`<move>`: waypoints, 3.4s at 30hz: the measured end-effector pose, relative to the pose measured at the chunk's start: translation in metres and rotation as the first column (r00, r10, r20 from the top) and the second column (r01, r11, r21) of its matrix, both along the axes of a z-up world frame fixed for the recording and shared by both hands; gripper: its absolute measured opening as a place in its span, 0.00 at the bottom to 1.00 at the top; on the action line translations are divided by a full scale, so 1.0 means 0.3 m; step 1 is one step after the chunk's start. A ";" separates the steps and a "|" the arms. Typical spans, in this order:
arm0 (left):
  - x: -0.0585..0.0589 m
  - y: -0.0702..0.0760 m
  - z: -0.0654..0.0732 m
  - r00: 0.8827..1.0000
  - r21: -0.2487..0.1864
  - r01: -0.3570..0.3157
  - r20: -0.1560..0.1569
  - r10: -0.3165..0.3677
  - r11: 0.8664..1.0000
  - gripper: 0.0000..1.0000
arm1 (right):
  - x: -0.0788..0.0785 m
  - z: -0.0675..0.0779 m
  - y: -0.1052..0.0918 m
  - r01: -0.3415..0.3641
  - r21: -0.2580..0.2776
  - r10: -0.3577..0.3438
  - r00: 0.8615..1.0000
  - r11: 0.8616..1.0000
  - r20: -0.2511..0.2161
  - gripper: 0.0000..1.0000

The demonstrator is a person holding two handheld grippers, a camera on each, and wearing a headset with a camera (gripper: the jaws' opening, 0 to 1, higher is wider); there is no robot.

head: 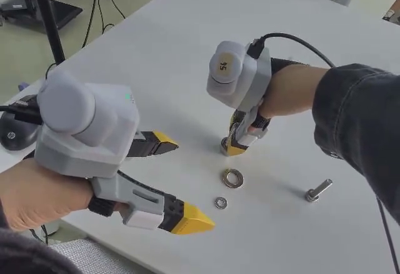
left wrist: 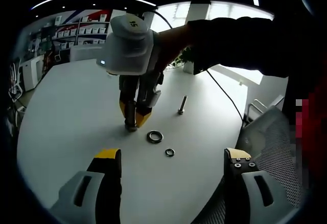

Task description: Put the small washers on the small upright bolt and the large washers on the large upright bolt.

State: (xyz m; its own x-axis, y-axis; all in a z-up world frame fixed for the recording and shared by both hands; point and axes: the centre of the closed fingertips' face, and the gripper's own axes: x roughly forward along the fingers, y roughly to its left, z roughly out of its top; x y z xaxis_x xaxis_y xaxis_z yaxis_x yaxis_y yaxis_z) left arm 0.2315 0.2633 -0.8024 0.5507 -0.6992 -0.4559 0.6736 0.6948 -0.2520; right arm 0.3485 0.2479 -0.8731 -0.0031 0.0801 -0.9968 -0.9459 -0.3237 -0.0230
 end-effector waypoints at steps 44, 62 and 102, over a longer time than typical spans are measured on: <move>0.010 -0.029 0.037 0.999 0.016 0.030 0.029 -0.031 0.999 0.82 | 0.008 0.088 -0.153 0.130 0.068 -0.130 0.991 0.989 -0.005 0.30; 0.009 -0.036 0.043 0.998 0.024 0.039 0.037 -0.040 0.999 0.82 | -0.089 0.062 -0.156 0.121 0.077 -0.118 0.992 0.990 -0.036 0.31; -0.005 -0.026 0.050 0.998 0.022 0.032 0.044 -0.032 0.999 0.82 | -0.153 -0.028 -0.083 0.139 0.137 -0.132 0.989 0.981 -0.062 0.29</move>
State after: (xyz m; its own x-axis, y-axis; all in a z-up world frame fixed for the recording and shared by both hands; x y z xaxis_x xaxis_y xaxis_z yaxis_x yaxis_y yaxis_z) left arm 0.2301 0.2555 -0.7874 0.5484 -0.7072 -0.4462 0.7059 0.6776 -0.2065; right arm 0.3025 0.2229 -0.8815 -0.0343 0.2227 -0.9743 -0.9819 -0.1892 -0.0087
